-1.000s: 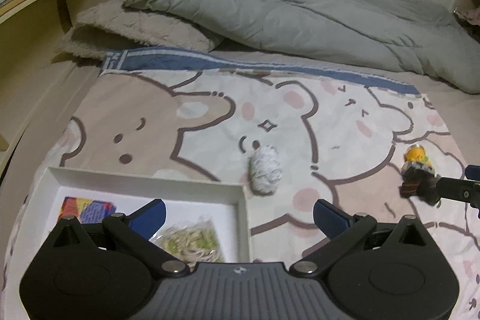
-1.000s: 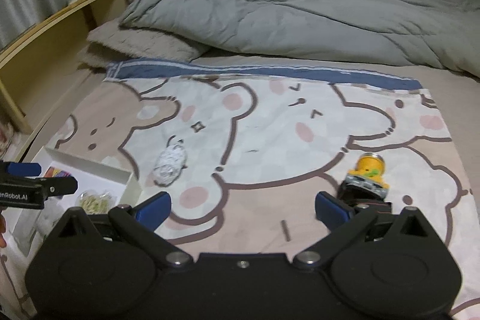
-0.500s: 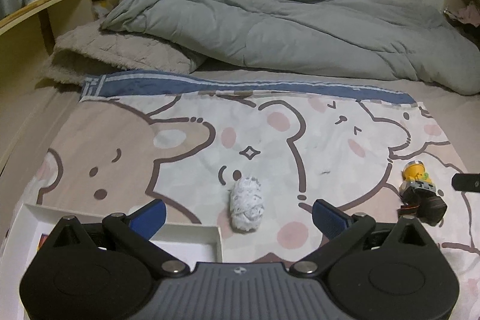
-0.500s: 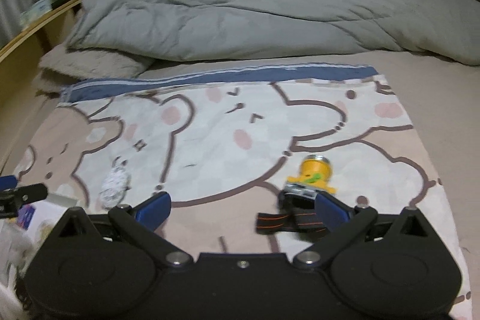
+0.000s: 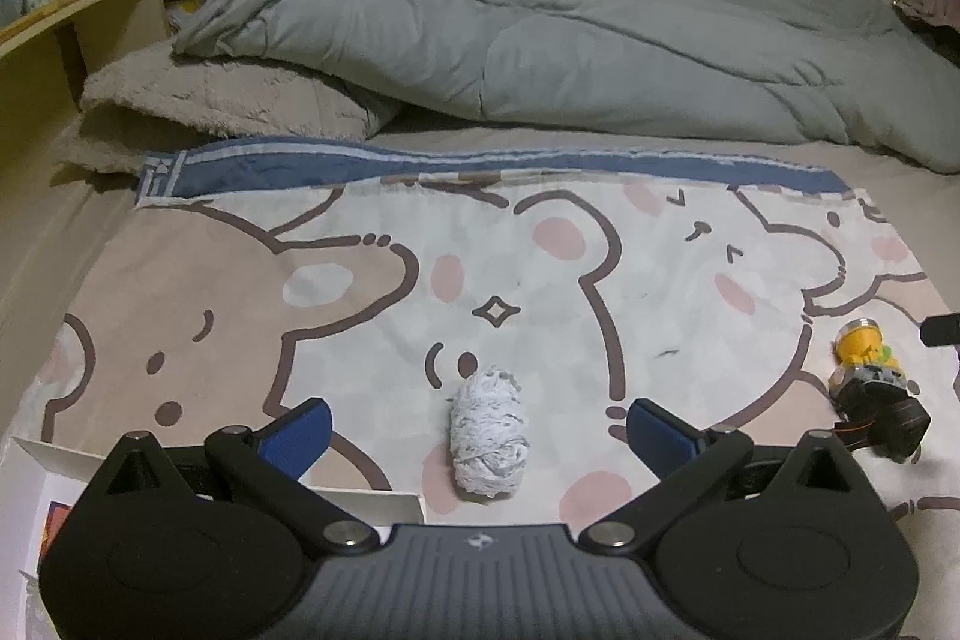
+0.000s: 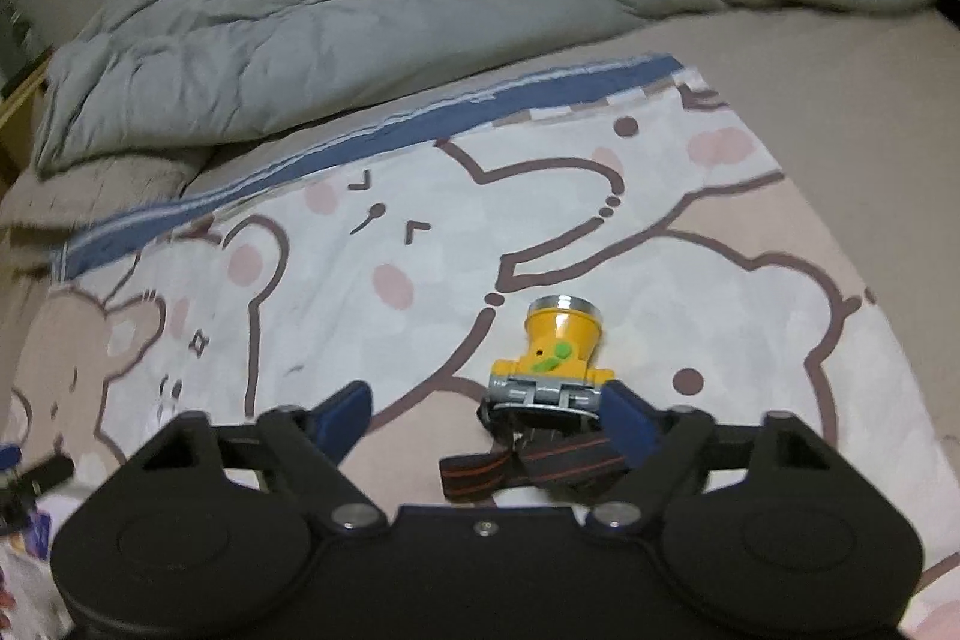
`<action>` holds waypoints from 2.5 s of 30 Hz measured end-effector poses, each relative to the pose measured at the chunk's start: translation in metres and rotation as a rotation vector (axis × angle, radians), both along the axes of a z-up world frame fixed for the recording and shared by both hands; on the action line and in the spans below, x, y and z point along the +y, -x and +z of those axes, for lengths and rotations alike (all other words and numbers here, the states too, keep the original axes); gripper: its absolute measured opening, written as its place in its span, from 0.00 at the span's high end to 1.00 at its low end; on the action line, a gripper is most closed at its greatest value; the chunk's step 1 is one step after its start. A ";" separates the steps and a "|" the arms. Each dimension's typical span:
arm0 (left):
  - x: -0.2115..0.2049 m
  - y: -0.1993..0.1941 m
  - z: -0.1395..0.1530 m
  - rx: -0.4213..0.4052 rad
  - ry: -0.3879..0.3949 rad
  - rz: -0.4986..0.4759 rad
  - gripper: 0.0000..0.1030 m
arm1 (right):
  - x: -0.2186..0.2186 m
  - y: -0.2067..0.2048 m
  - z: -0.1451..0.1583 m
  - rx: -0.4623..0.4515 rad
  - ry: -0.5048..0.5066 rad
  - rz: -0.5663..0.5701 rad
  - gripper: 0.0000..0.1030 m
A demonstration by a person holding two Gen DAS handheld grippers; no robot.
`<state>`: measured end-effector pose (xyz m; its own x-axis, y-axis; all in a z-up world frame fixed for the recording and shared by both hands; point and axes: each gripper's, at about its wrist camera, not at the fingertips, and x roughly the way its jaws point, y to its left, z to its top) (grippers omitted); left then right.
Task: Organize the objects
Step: 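Grasp the yellow headlamp with the right tool while the left tool grasps the white tissue ball, then lift the headlamp with the right tool while the left tool lifts the tissue ball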
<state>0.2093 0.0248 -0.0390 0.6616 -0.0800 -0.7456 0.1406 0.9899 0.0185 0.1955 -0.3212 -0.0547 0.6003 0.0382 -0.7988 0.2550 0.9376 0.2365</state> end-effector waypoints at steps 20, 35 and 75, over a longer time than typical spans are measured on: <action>-0.015 -0.063 -0.068 0.160 -0.020 0.002 0.31 | -0.036 -0.056 -0.059 0.096 -0.055 -0.141 0.56; -0.016 -0.075 -0.105 0.253 -0.071 0.008 0.41 | -0.027 -0.085 -0.093 0.186 0.035 -0.132 0.56; -0.017 0.044 0.040 -0.010 0.090 -0.023 0.62 | 0.061 0.052 0.044 -0.174 0.104 0.195 0.61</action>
